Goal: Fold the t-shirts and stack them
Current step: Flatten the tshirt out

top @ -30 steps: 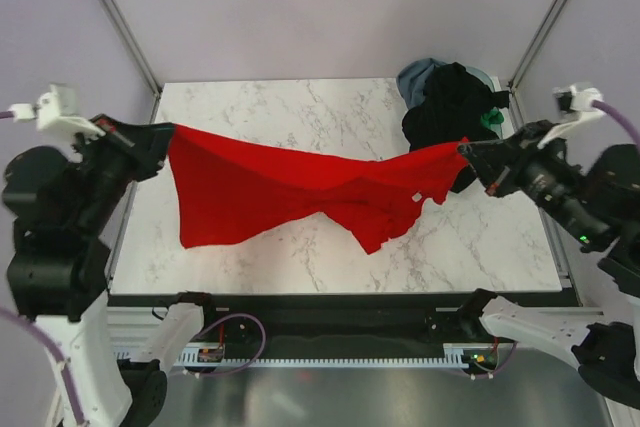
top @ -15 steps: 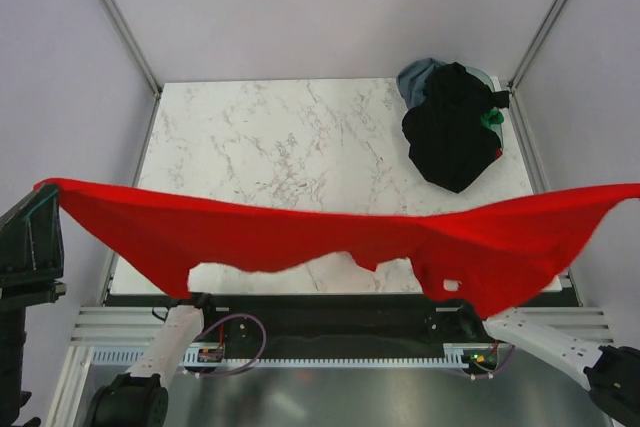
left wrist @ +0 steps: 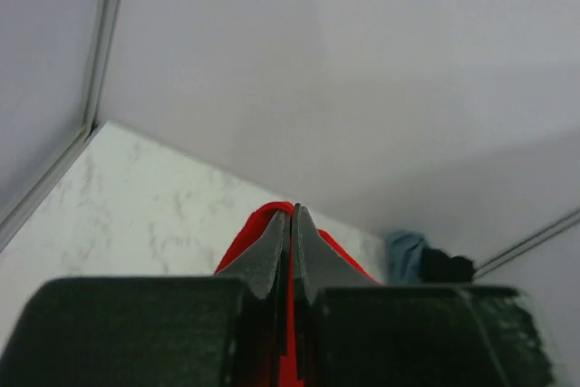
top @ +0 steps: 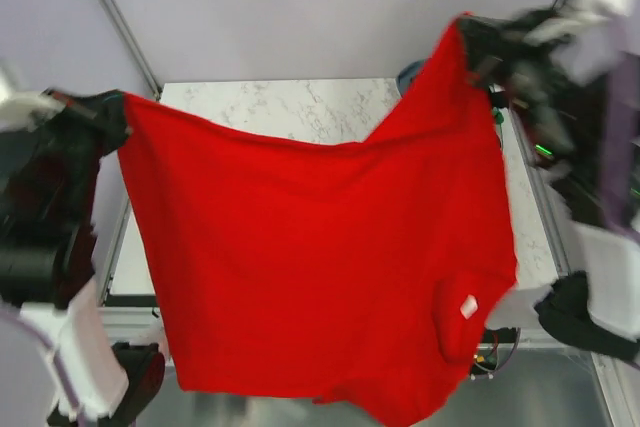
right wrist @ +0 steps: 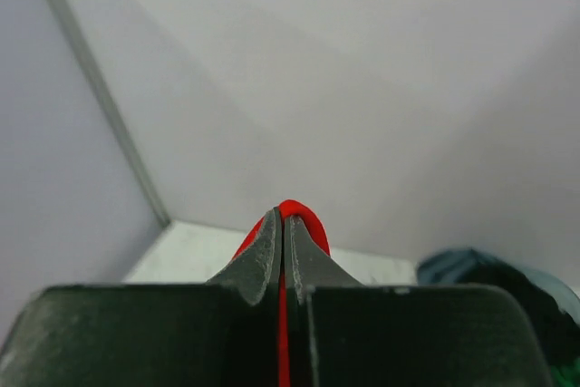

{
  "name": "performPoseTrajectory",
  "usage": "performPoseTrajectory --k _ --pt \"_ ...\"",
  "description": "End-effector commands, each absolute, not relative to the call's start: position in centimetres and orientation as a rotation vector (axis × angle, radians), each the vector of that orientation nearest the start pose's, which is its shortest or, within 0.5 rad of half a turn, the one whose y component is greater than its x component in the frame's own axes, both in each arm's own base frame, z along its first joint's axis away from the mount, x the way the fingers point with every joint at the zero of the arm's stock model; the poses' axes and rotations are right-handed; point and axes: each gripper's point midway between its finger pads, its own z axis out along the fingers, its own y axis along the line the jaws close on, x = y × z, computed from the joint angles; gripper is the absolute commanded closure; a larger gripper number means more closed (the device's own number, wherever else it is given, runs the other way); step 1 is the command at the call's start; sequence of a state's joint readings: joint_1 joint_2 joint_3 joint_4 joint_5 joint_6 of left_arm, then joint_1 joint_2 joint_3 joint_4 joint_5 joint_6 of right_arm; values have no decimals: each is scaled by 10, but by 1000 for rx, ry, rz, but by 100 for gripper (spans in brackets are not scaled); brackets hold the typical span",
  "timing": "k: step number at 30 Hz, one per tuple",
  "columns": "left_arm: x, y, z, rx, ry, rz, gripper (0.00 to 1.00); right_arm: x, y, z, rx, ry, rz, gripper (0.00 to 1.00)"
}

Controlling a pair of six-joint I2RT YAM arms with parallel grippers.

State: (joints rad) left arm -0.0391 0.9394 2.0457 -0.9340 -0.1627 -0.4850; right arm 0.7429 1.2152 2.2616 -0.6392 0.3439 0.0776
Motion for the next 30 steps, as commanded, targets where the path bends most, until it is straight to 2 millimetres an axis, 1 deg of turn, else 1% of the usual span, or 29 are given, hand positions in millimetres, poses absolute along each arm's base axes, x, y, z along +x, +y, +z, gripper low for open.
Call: performPoseTrajectory --k 1,2,3,4,5,6,7,8,9,10,11,12,13,14,15,16,17,18,19,20,21,23,24,26,27,28,29,30 --pt "282 23 485 -577 1646 -113 98 340 153 565 -9 1491 119 100" --pt "298 26 464 -599 1703 -79 98 363 157 548 -4 1530 103 100" --pt "329 27 415 -629 1838 -47 98 395 141 532 98 1555 108 100" --pt "345 43 395 -677 1863 -18 98 438 153 486 100 1647 90 100" --pt "361 47 371 -702 1908 -24 98 462 158 463 146 1684 140 100" --pt "385 58 308 -752 2041 -29 98 509 153 416 180 1748 105 100" --pt "406 63 286 -762 2054 -68 98 531 156 395 187 1780 115 98" --pt "419 65 249 -793 2143 -113 91 551 172 374 136 1827 190 80" --pt "431 66 232 -803 2200 -208 84 578 181 298 118 1994 160 13" --pt "447 65 178 -844 2338 -254 72 586 186 334 122 1922 204 2" --pt "444 58 160 -835 2431 -298 39 589 190 326 111 1945 211 2" --pt "452 52 161 -807 2448 -352 32 589 193 314 105 1975 206 2" --pt "451 50 154 -797 2470 -341 27 584 193 295 98 2026 185 2" --pt "447 51 147 -788 2478 -311 16 578 191 285 95 2047 176 2" --pt "443 56 156 -770 2447 -268 14 563 191 271 88 2058 197 2" --pt "441 58 150 -780 2455 -251 14 553 191 266 86 2058 217 2" --pt "436 59 161 -756 2433 -235 13 544 189 261 89 2059 232 2" --pt "430 61 158 -759 2439 -213 12 530 190 278 83 2019 285 2" --pt "425 61 159 -756 2440 -204 12 515 187 240 87 2105 279 2" --pt "416 58 165 -747 2433 -202 13 505 188 231 86 2131 295 2" --pt "412 56 166 -743 2428 -215 13 489 185 210 87 2185 300 2" --pt "403 49 168 -733 2417 -232 14 472 188 190 111 2243 347 2" --pt "395 42 164 -719 2416 -241 14 460 186 172 111 2282 351 2" --pt "386 31 152 -716 2435 -268 14 450 187 156 116 2318 370 2" --pt "377 20 136 -709 2478 -291 14 447 187 149 116 2335 368 2" --pt "375 14 128 -705 2492 -307 15 443 186 139 114 2360 365 2" --pt "367 6 114 -723 2528 -322 16 442 189 135 108 2373 378 2" --pt "365 -2 109 -716 2540 -351 16 441 190 128 101 2390 380 2"
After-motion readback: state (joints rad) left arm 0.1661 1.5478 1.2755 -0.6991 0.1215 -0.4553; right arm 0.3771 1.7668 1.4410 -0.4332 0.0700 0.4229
